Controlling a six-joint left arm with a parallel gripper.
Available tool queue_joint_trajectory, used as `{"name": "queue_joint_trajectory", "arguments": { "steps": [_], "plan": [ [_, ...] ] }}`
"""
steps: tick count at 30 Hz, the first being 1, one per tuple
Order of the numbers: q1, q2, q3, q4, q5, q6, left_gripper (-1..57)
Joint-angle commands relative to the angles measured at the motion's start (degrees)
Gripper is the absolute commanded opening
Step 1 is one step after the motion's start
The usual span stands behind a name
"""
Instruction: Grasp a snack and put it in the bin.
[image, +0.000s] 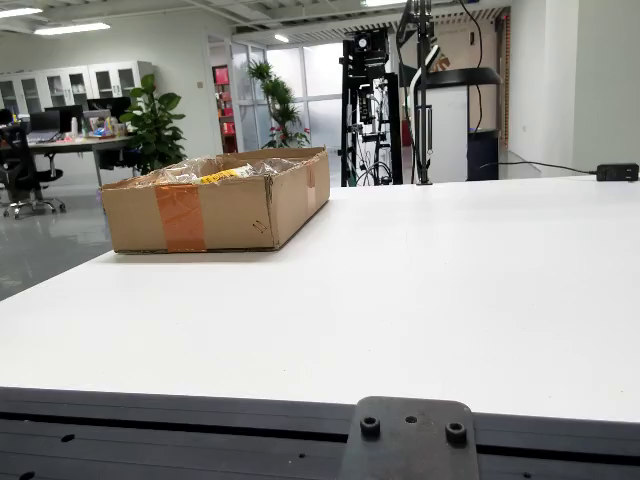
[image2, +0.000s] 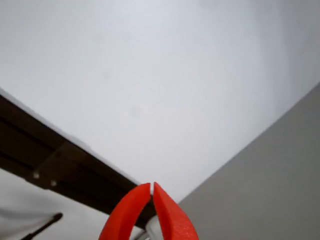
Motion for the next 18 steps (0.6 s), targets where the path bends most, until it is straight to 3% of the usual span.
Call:
{"name": "queue_joint_trajectory", "arguments": {
  "steps": [1, 18],
  "plan": [
    [1.78, -0.03, 0.0, 0.1, 0.0, 0.37, 0.3],
    [0.61, -0.05, 0.0, 0.15, 0.0, 0.75, 0.3]
  ]
}}
